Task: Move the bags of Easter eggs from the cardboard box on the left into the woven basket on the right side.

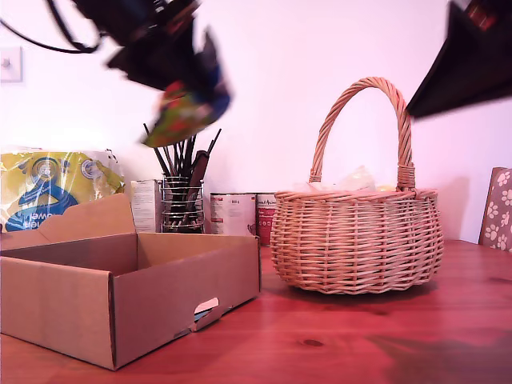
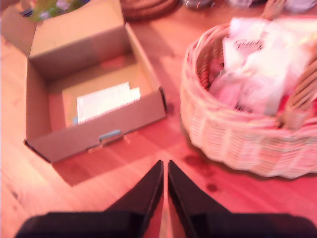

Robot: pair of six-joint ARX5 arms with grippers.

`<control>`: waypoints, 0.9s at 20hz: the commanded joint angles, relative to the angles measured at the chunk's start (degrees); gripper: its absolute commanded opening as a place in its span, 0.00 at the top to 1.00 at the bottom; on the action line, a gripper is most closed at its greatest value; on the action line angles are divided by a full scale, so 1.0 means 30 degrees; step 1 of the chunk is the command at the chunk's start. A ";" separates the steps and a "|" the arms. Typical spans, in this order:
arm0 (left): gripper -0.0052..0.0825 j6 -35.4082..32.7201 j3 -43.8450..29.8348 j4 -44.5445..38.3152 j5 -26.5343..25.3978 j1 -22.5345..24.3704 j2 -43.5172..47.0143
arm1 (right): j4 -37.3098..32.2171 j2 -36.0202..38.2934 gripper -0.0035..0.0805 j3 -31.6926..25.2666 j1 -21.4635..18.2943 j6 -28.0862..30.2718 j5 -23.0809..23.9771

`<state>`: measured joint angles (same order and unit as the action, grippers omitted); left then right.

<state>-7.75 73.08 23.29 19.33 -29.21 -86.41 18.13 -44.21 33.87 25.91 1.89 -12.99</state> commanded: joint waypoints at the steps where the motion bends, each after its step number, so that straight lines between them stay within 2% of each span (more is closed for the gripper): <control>1: 0.80 -0.0087 -0.0197 -0.1304 0.0772 -0.0357 -0.0656 | 0.0736 0.1479 0.97 -0.0393 -0.0066 -0.0211 0.0503; 5: 0.80 -0.0459 -0.0197 -0.5340 0.0991 -0.1319 -0.1253 | 0.3577 0.4648 0.97 -0.0386 -0.0073 -0.0372 0.0619; 10: 0.80 -0.0495 -0.0197 -1.0870 0.0984 -0.2426 -0.3271 | 0.5311 0.7723 0.97 -0.0386 -0.0066 -0.1668 0.0656; 15: 0.80 -0.0503 -0.0197 -1.5628 0.0954 -0.3235 -0.6492 | 0.6003 0.8779 0.97 -0.0386 -0.0066 -0.1654 0.1042; 18: 0.80 -0.0495 -0.0189 -1.7376 0.0896 -0.3628 -0.8473 | 0.6324 0.8779 0.97 -0.0386 -0.0066 -0.1639 0.1042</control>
<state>-8.99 73.06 -26.85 22.00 -39.66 -110.78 37.17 -18.00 33.85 25.89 -2.96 -9.91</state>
